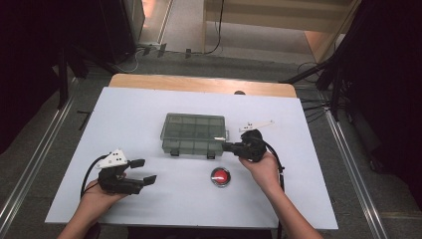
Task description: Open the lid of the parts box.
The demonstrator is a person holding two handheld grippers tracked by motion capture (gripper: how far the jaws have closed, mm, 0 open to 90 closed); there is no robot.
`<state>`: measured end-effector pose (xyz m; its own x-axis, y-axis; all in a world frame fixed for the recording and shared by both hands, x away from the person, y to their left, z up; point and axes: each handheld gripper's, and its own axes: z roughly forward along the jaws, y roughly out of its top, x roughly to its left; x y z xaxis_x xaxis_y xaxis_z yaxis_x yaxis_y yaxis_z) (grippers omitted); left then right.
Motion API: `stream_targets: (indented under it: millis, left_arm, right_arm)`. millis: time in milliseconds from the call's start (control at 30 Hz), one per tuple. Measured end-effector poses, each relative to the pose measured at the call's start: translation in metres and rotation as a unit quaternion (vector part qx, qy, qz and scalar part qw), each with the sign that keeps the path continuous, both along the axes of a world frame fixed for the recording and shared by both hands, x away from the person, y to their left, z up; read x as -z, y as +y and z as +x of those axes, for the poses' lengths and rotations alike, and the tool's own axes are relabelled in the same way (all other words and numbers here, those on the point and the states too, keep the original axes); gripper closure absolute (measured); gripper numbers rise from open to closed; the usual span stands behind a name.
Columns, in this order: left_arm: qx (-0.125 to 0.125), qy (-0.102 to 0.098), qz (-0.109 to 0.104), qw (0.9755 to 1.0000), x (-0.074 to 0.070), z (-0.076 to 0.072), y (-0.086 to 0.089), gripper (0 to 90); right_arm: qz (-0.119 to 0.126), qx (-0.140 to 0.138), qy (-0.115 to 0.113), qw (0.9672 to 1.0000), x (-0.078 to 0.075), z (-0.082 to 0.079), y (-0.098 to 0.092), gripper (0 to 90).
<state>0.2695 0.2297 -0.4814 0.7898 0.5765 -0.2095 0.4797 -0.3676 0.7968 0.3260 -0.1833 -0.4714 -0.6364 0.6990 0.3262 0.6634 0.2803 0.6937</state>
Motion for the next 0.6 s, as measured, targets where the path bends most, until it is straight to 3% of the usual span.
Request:
stream_targets:
  millis: [600]
  left_arm:
    - [-0.002, 0.002, 0.003, 1.0000, 0.000, 0.001, 0.000, 23.0]
  right_arm:
    - [0.013, 0.002, -0.008, 0.9999, -0.019, 0.008, 0.002, 90.0]
